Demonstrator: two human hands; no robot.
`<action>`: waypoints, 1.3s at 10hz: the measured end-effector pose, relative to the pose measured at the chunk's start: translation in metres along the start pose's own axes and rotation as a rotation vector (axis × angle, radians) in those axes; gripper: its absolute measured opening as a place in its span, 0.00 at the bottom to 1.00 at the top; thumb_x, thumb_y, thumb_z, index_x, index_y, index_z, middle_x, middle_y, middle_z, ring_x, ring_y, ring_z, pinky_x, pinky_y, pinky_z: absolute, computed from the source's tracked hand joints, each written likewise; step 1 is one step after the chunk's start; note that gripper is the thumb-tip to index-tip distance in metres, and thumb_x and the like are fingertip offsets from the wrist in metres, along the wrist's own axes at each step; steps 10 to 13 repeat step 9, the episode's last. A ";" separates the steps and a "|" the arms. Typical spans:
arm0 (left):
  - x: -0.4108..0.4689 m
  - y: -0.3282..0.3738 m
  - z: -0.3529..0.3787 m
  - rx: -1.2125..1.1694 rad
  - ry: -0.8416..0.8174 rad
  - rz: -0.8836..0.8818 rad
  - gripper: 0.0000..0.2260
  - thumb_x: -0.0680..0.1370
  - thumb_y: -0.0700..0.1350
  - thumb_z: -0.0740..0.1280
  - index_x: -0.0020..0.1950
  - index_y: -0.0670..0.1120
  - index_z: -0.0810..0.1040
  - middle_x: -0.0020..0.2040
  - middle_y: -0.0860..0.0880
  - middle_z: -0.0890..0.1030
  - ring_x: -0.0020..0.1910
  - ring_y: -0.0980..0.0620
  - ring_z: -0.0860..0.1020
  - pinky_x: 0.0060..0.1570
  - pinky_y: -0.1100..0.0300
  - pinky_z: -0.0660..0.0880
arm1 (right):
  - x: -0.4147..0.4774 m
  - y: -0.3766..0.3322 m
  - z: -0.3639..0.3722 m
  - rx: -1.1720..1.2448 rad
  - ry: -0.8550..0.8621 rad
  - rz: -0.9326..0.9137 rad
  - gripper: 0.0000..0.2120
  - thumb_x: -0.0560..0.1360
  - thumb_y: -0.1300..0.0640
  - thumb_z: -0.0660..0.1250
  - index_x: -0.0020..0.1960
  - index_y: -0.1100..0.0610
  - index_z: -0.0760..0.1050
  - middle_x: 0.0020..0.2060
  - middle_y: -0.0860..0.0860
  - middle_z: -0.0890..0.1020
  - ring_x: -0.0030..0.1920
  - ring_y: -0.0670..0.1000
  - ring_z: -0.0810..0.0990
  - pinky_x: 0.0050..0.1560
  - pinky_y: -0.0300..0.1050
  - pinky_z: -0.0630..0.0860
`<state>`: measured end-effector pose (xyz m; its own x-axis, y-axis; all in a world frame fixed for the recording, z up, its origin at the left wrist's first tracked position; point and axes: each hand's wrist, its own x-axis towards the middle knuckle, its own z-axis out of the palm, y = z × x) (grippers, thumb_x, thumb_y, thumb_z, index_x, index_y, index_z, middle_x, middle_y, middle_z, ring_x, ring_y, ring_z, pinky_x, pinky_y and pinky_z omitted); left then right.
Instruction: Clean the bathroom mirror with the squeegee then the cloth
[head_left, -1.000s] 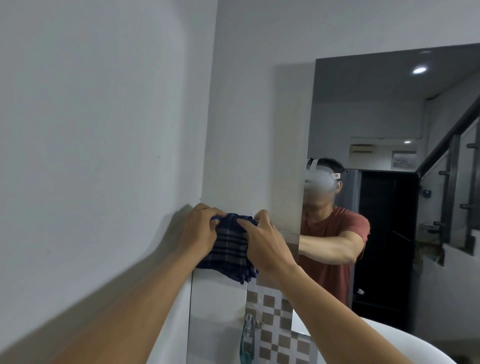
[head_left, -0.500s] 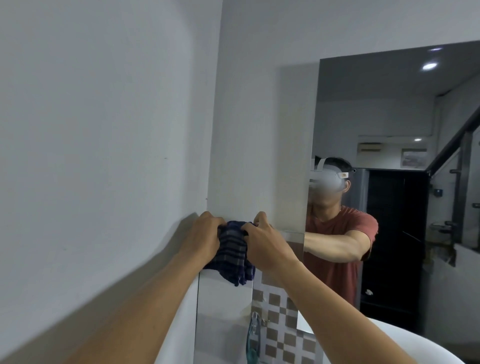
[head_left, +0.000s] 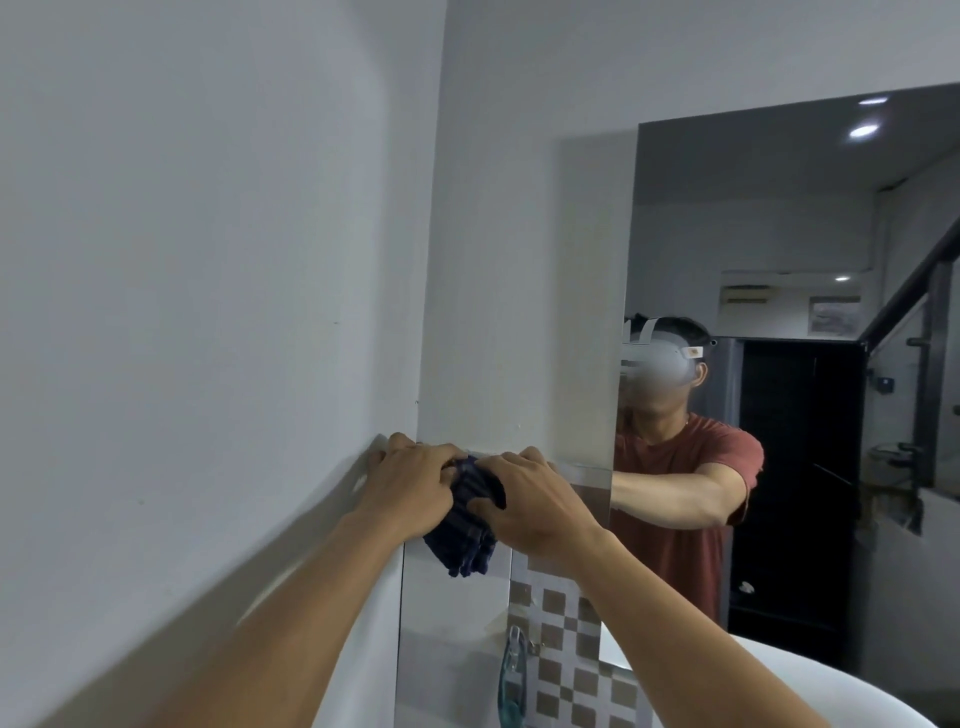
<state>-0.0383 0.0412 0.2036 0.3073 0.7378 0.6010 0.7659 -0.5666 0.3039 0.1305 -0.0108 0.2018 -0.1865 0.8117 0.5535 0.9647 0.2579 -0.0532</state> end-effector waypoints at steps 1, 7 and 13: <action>-0.005 -0.001 0.007 -0.014 -0.042 -0.006 0.21 0.82 0.43 0.56 0.74 0.59 0.69 0.62 0.47 0.80 0.67 0.46 0.64 0.67 0.49 0.65 | 0.003 0.003 -0.002 -0.012 -0.027 0.007 0.19 0.80 0.51 0.61 0.71 0.50 0.71 0.62 0.49 0.79 0.60 0.53 0.72 0.62 0.50 0.72; -0.015 -0.009 0.022 -0.075 0.223 0.043 0.16 0.82 0.47 0.60 0.68 0.61 0.76 0.56 0.59 0.83 0.55 0.51 0.68 0.57 0.52 0.71 | -0.013 0.002 0.003 0.116 0.100 0.017 0.20 0.81 0.51 0.64 0.73 0.50 0.71 0.65 0.48 0.79 0.68 0.52 0.71 0.62 0.49 0.72; -0.029 -0.001 0.018 -0.111 0.361 0.031 0.15 0.79 0.42 0.65 0.65 0.53 0.79 0.57 0.54 0.83 0.56 0.48 0.72 0.57 0.51 0.72 | -0.027 -0.002 -0.006 0.136 0.117 0.056 0.22 0.82 0.51 0.63 0.75 0.52 0.69 0.70 0.50 0.74 0.68 0.51 0.73 0.65 0.46 0.71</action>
